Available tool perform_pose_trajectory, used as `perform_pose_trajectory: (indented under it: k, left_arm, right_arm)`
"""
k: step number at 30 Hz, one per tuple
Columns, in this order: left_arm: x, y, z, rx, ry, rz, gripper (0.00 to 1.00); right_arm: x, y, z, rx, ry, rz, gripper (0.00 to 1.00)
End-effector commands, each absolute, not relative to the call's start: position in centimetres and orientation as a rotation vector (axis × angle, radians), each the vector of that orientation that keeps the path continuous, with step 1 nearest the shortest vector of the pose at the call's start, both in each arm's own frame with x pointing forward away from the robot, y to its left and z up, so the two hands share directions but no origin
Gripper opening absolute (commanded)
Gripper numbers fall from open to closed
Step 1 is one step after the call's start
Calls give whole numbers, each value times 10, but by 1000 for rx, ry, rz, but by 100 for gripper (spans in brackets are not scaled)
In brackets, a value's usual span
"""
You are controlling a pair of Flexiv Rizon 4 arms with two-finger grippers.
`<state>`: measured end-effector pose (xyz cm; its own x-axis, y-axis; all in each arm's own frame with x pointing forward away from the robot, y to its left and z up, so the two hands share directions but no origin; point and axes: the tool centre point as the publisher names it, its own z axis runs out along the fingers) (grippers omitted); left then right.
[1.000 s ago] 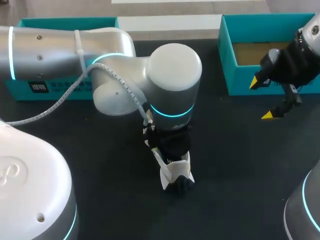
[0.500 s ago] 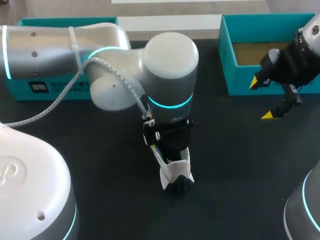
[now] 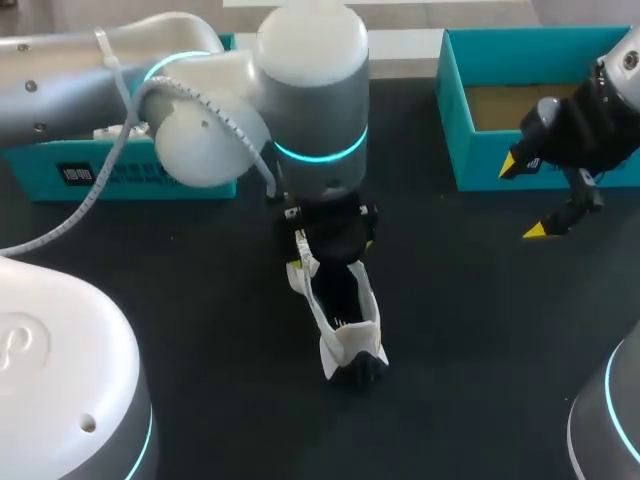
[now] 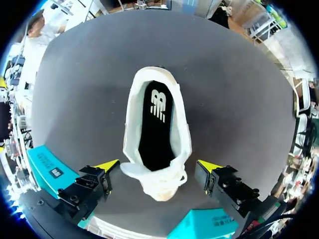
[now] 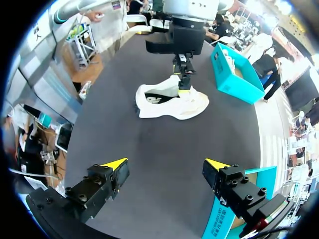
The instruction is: Take the shoe out of the shoebox, open the shoe tongue, remove and reinsert the insole, then place the shoe into the shoebox
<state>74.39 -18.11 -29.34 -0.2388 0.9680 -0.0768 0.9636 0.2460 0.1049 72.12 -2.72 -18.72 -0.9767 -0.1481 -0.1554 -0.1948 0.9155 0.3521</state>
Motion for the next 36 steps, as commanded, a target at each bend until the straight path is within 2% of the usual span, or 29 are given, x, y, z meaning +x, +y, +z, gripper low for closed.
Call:
perform_pose_trajectory:
  k: [1,6,8,9,10,13,20,23,24,30,33,36]
  left_arm:
    - [751,-180,-282,1867,2372,73,100]
    - [758,-178,-277,1884,2361,103,100]
    - [759,-177,-281,1888,2366,114,91]
    - [759,-177,-282,1890,2367,117,75]
    - [760,-176,-285,1888,2377,116,49]
    - [761,-175,-290,1889,2389,111,46]
    - [765,-176,-300,1877,2404,85,47]
    - [765,-179,-302,1892,2392,77,51]
    - [765,-180,-303,1901,2387,65,57]
    - [764,-181,-309,1937,2370,72,64]
    - [764,-181,-311,1943,2373,62,62]
    - [762,-182,-312,1955,2371,54,52]
  right_arm:
    - [722,-26,-188,-263,2954,556,100]
    - [722,-26,-188,-263,2954,556,100]
    - [722,-26,-188,-263,2954,556,100]
    - [722,-26,-188,-263,2954,556,100]
    - [722,-26,-188,-263,2954,556,100]
    - [722,-26,-188,-263,2954,556,100]
    - [722,-26,-188,-263,2954,556,100]
    - [722,-26,-188,-263,2954,556,100]
    - [722,-26,-188,-263,2954,556,100]
    - [722,-26,-188,-263,2954,556,100]
    - [722,-26,-188,-263,2954,556,100]
    - [722,-26,-188,-263,2954,556,100]
